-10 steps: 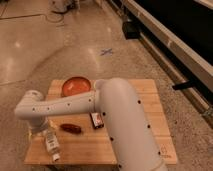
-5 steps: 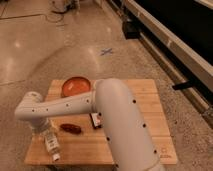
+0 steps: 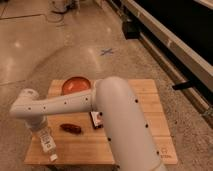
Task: Place the bottle in the ceramic bowl
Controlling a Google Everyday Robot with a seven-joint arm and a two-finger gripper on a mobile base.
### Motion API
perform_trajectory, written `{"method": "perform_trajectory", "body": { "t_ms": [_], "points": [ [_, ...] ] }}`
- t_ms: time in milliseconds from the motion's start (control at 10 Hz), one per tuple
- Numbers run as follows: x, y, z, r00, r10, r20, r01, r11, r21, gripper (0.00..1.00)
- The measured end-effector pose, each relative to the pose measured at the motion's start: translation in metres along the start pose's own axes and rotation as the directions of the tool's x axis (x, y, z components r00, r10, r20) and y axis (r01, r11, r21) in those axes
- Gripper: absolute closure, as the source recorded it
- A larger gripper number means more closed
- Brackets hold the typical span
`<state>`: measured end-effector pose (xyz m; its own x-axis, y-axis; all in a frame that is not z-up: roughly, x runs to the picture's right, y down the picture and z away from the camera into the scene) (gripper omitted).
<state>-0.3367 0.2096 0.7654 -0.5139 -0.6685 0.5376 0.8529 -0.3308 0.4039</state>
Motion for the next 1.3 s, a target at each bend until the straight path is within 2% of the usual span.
{"method": "perform_trajectory", "body": {
  "t_ms": [300,800,1300],
  "points": [
    [0.024,0.03,-0.04,0.999,0.025,-0.04,-0.024,0.999,0.021,1.0],
    [0.073,0.1,-0.074,0.99,0.13,-0.059,-0.127,0.991,0.045,1.0],
    [0.131,0.171,-0.087,0.961,0.262,-0.087,-0.254,0.963,0.089,1.0]
  ]
}}
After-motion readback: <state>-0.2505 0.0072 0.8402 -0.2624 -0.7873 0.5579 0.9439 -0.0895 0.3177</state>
